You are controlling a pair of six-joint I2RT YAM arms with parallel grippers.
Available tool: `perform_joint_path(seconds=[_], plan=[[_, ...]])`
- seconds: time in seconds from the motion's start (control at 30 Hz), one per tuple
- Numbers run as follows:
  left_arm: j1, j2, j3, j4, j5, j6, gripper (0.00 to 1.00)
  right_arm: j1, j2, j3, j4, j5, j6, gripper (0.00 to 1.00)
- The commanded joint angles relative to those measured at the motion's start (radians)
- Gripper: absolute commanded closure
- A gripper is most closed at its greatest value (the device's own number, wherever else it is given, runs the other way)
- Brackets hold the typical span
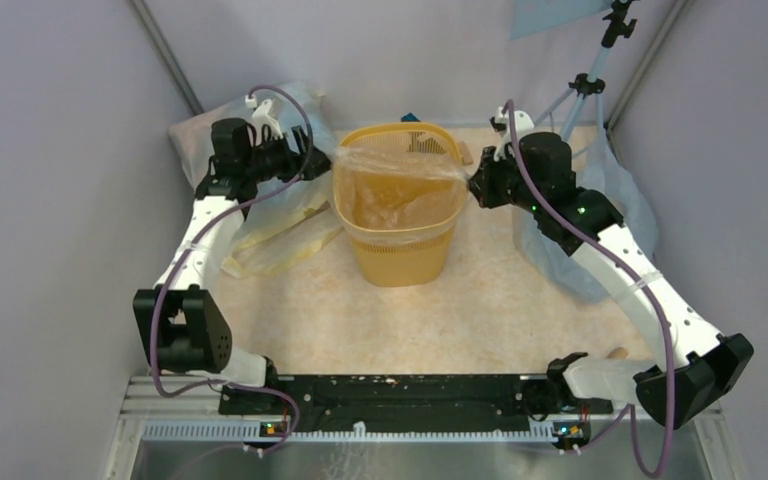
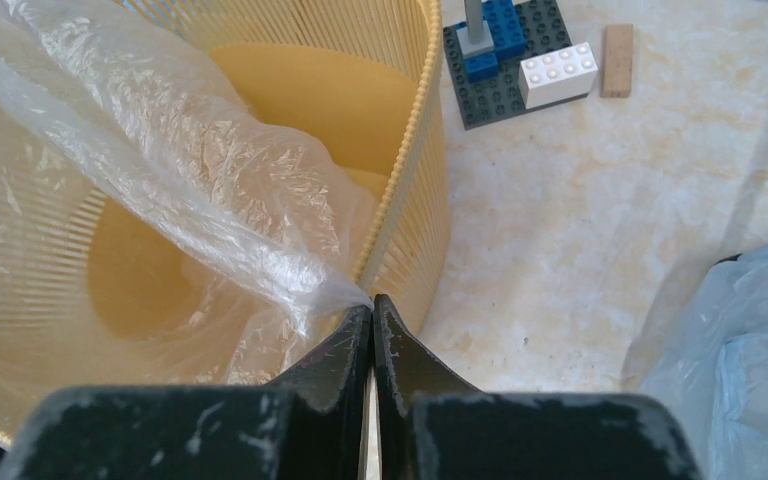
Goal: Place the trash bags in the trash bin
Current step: Place the trash bag in the trash bin.
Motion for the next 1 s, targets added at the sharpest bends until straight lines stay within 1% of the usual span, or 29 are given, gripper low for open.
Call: perform_joint_path(seconds=[0.0, 0.1, 0.23, 0.3, 0.43, 0.53, 0.6, 0.67, 0.8, 0.83, 0.97], plan=[[0.003, -0.080, 0.062, -0.101, 0.003, 0.065, 0.17, 0.011, -0.029, 0.034, 0.069, -0.030, -0.005, 1.00], [0.011, -0.116, 0.055, -0.125, 0.006, 0.077, 0.15, 0.011, -0.025, 0.026, 0.066, -0.017, 0.012, 1.00], [0.012, -0.151, 0.043, -0.148, 0.055, 0.084, 0.14, 0.011, -0.017, 0.021, 0.061, 0.003, 0.031, 1.00], [0.040, -0.161, 0.049, -0.183, 0.056, 0.098, 0.14, 0.011, -0.016, 0.016, 0.065, 0.013, 0.039, 1.00], [0.046, -0.191, 0.060, -0.276, -0.001, 0.124, 0.12, 0.011, -0.016, 0.013, 0.069, 0.027, 0.049, 1.00], [0.046, -0.228, 0.039, -0.294, -0.022, 0.121, 0.05, 0.011, -0.013, 0.010, 0.071, 0.027, 0.051, 1.00], [0.046, -0.249, 0.026, -0.302, -0.036, 0.121, 0.05, 0.011, -0.009, 0.011, 0.072, 0.027, 0.050, 1.00], [0.046, -0.268, 0.023, -0.312, -0.051, 0.117, 0.06, 0.011, -0.005, 0.010, 0.074, 0.027, 0.050, 1.00], [0.046, -0.320, 0.009, -0.310, -0.008, 0.079, 0.17, 0.011, -0.005, 0.008, 0.077, 0.015, 0.051, 1.00], [0.046, -0.335, 0.002, -0.306, 0.009, 0.064, 0.18, 0.011, -0.005, 0.007, 0.076, 0.013, 0.051, 1.00], [0.044, -0.373, -0.034, -0.260, 0.113, -0.044, 0.19, 0.011, -0.004, 0.004, 0.076, 0.010, 0.051, 1.00]])
